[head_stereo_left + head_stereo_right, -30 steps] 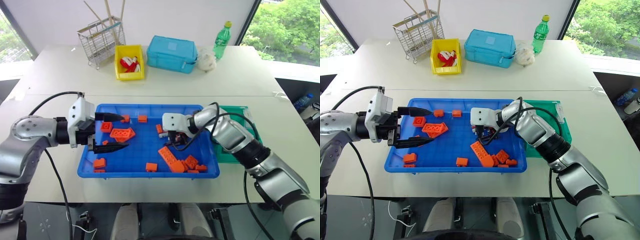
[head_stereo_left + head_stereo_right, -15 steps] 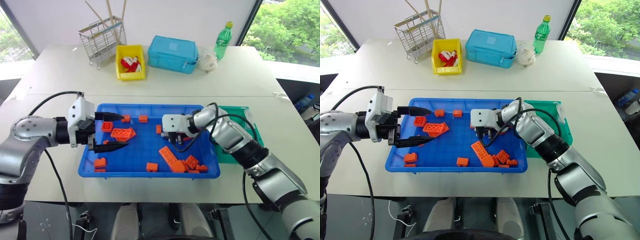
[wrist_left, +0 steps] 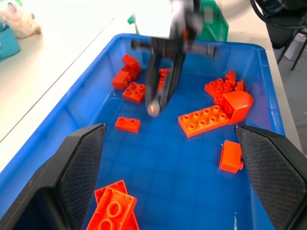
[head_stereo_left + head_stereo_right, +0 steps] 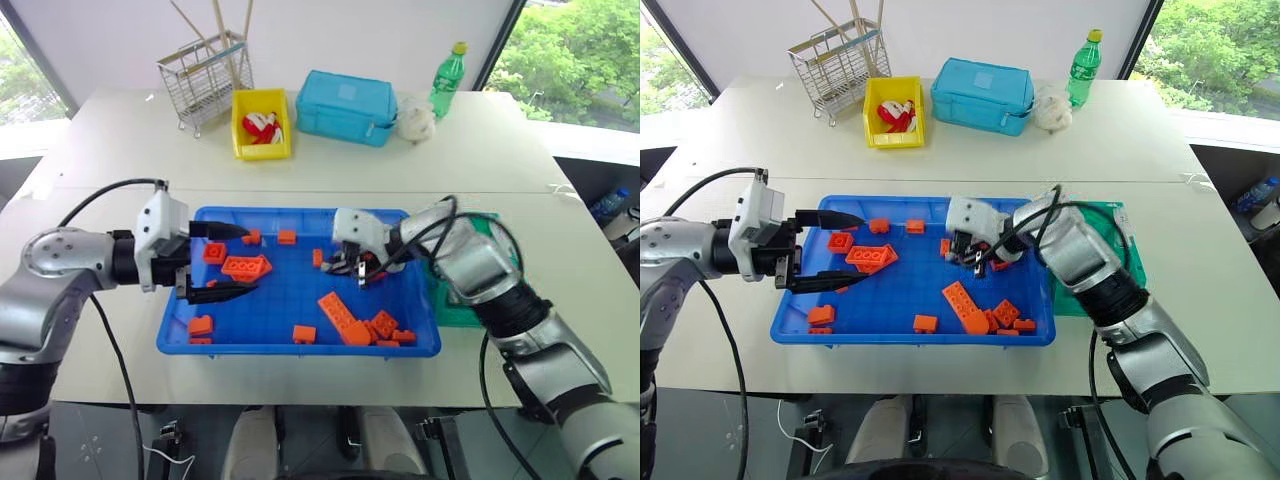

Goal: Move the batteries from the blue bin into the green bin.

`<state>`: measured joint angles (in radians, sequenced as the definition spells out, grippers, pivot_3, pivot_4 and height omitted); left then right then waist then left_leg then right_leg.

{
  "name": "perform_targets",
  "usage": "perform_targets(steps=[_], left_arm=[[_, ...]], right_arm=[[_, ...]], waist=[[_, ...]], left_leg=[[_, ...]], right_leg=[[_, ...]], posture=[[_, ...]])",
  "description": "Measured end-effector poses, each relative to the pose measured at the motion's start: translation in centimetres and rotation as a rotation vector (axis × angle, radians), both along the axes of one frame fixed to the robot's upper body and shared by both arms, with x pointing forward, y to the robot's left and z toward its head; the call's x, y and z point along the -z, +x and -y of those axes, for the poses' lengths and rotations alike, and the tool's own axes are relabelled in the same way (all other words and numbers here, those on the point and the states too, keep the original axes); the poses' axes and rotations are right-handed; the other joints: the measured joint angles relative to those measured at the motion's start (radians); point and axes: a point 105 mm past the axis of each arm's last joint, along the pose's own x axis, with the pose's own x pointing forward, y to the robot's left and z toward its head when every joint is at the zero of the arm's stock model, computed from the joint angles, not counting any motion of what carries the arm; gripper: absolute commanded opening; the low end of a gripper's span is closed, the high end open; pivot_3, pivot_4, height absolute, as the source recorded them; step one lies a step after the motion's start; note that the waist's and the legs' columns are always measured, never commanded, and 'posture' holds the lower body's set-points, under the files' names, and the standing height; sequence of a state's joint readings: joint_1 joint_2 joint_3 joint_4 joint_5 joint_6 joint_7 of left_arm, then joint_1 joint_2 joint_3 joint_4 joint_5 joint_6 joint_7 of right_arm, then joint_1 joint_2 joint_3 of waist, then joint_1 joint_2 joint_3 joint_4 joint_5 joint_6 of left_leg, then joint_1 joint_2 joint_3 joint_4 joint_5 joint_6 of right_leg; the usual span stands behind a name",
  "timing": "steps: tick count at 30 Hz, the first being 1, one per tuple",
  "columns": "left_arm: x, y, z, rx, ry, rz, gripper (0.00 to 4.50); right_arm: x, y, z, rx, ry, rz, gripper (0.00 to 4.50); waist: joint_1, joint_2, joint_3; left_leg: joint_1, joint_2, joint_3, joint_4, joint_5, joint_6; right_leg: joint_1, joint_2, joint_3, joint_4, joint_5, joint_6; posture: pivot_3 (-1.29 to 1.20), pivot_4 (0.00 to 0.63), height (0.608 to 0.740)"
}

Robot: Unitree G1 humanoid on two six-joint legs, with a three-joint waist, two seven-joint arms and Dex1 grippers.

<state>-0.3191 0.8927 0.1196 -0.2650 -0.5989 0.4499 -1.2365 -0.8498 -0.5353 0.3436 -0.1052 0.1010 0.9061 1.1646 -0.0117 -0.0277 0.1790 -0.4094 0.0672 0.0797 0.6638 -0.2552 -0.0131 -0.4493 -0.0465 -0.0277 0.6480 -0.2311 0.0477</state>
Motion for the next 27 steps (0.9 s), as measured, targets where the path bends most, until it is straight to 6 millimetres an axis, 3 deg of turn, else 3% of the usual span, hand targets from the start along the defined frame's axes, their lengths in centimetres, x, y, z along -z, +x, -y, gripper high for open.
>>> perform_targets(steps=[2,3,6,10,14,18,22,27], left_arm=[[0.1,0.1,0.3,0.012,-0.001,-0.008,4.5],[0.1,0.2,0.5,0.022,-0.01,-0.007,4.5],[-0.3,0.5,0.6,0.026,-0.021,-0.005,4.5],[-1.1,0.9,0.6,0.037,-0.06,-0.015,4.5],[-1.6,1.4,0.4,0.04,-0.087,-0.033,4.5],[-1.4,1.4,0.2,0.048,-0.093,-0.048,4.5],[-1.6,1.4,0.3,0.058,-0.094,-0.045,4.5],[-1.6,1.4,0.2,0.07,-0.092,-0.049,4.5]], right_arm=[[-3.7,0.3,1.4,0.076,0.076,0.022,0.03],[-5.5,0.4,3.1,0.142,0.103,0.041,0.03],[-7.8,0.7,8.1,0.333,0.126,0.068,0.03],[-5.5,-0.7,13.4,0.506,0.063,-0.008,0.03],[-3.1,-2.3,15.8,0.588,0.015,-0.053,0.03],[-1.9,-2.6,17.7,0.679,0.018,-0.054,1.92],[-1.5,-2.5,17.9,0.682,0.008,-0.017,3.88],[-1.9,-3.2,17.6,0.551,0.043,0.017,3.88]], waist=[[0.001,0.0,0.0],[0.006,0.0,0.0],[0.018,0.0,0.0],[0.023,0.0,0.0],[0.012,0.0,0.0],[-0.004,0.0,0.0],[-0.003,0.0,0.0],[0.0,0.0,0.001]], left_leg=[[0.0,0.0,0.0,0.0,0.0,0.0],[0.0,0.0,-0.001,0.0,0.0,0.0],[-0.001,-0.001,0.001,0.0,0.0,0.0],[-0.001,-0.001,0.0,-0.001,0.0,0.0],[0.0,0.0,0.0,0.0,0.0,0.0],[0.0,0.0,0.0,0.0,0.0,0.0],[0.0,0.0,0.0,0.0,0.0,0.0],[0.0,-0.001,0.0,0.0,0.0,0.0]], right_leg=[[0.0,0.0,0.0,0.0,0.0,-0.001],[0.0,-0.001,-0.001,-0.001,-0.002,-0.003],[0.0,-0.002,-0.001,-0.002,-0.002,-0.003],[0.0,-0.001,0.0,-0.002,-0.002,-0.003],[0.0,0.0,0.0,-0.001,-0.002,-0.002],[0.0,0.0,0.001,-0.001,-0.002,-0.002],[0.0,0.0,0.001,-0.001,-0.001,-0.001],[0.0,0.0,0.001,-0.001,-0.001,0.0]], posture=[[0.0,0.15,0.736],[0.0,0.15,0.736],[0.0,0.15,0.736],[0.0,0.15,0.736],[0.0,0.15,0.736],[0.0,0.15,0.736],[0.0,0.15,0.736],[0.0,0.15,0.736]])
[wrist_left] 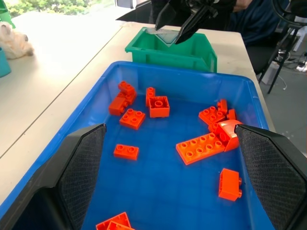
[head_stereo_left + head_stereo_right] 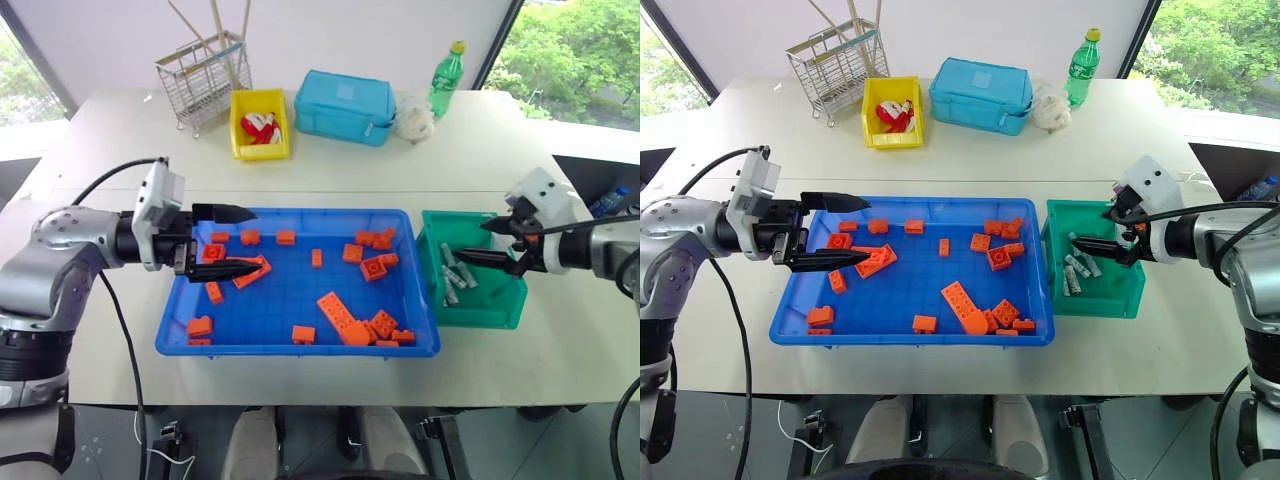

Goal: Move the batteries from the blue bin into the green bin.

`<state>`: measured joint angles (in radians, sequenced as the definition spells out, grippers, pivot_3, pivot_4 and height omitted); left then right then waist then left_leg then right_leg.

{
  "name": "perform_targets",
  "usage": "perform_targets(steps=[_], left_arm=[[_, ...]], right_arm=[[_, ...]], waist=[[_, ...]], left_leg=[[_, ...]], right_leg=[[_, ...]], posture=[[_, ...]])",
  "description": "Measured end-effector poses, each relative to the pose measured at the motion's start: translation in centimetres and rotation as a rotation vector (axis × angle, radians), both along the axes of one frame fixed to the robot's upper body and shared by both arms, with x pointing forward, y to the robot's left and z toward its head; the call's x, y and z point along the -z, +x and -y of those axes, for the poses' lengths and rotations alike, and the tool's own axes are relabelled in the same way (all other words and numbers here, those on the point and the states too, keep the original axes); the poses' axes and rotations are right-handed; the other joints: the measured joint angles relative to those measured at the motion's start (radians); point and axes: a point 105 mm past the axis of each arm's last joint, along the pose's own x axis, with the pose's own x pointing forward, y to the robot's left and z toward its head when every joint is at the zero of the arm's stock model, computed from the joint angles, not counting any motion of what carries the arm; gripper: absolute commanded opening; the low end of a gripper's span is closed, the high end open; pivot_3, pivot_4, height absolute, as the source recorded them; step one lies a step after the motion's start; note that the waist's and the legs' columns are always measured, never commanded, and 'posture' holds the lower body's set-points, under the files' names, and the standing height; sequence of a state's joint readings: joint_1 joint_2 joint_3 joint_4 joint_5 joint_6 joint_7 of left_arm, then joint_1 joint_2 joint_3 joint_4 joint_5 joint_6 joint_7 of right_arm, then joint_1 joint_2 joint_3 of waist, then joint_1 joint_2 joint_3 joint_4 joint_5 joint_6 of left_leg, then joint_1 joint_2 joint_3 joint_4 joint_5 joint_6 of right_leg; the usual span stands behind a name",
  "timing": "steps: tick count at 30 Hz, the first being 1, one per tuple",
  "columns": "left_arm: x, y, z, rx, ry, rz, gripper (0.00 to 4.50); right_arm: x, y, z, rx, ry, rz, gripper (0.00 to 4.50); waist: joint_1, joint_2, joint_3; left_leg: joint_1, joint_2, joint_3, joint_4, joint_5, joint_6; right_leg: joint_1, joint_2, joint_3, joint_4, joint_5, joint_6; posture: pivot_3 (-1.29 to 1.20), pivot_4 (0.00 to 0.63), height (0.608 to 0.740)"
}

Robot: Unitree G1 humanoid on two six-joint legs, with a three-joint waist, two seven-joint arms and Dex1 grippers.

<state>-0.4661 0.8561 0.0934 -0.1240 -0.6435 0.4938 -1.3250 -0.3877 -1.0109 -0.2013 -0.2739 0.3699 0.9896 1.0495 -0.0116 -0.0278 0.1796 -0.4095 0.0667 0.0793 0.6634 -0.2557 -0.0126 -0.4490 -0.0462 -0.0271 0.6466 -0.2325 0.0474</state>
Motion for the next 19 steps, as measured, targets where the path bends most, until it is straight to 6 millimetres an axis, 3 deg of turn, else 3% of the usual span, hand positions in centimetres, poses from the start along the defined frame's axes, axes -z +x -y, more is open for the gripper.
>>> perform_targets(steps=[2,7,10,14,19], left_arm=[[0.0,-0.2,-0.4,0.009,0.016,-0.007,4.5],[-0.7,-0.2,-3.9,-0.067,0.066,-0.032,4.5],[-0.8,-0.8,-6.2,-0.098,0.118,-0.071,4.5],[-0.8,-1.4,-8.5,-0.154,0.165,-0.092,4.5],[-1.7,-1.6,-9.0,-0.171,0.171,-0.066,4.5]], right_arm=[[-0.8,-0.8,0.8,-0.085,-0.003,0.039,3.88],[-2.7,-2.7,6.3,-0.153,-0.096,0.09,3.88],[-2.7,-3.2,8.8,-0.16,-0.096,0.093,3.88],[-1.9,-3.8,10.4,-0.171,-0.076,0.074,3.88],[-1.5,-3.9,10.6,-0.194,-0.084,0.07,3.88]], waist=[[0.003,0.0,0.001],[-0.001,0.0,0.001],[-0.01,0.001,0.001],[-0.006,0.003,0.002],[-0.002,0.004,0.003]], left_leg=[[0.0,0.0,0.0,0.0,0.0,0.0],[0.001,0.0,0.001,0.0,0.0,0.0],[0.002,0.0,0.001,0.0,0.0,0.0],[0.002,0.0,0.001,0.0,0.0,0.0],[0.002,0.0,0.002,0.0,0.0,0.0]], right_leg=[[0.0,0.0,0.0,0.0,0.0,0.001],[0.001,0.0,0.0,-0.001,-0.001,-0.001],[0.001,0.0,0.0,0.0,-0.001,-0.001],[0.001,0.0,0.0,0.001,-0.001,-0.002],[0.001,-0.001,0.0,0.0,-0.001,-0.002]], posture=[[0.0,0.15,0.736],[0.0,0.15,0.736],[0.0,0.15,0.736],[0.0,0.15,0.736],[0.0,0.15,0.736]])
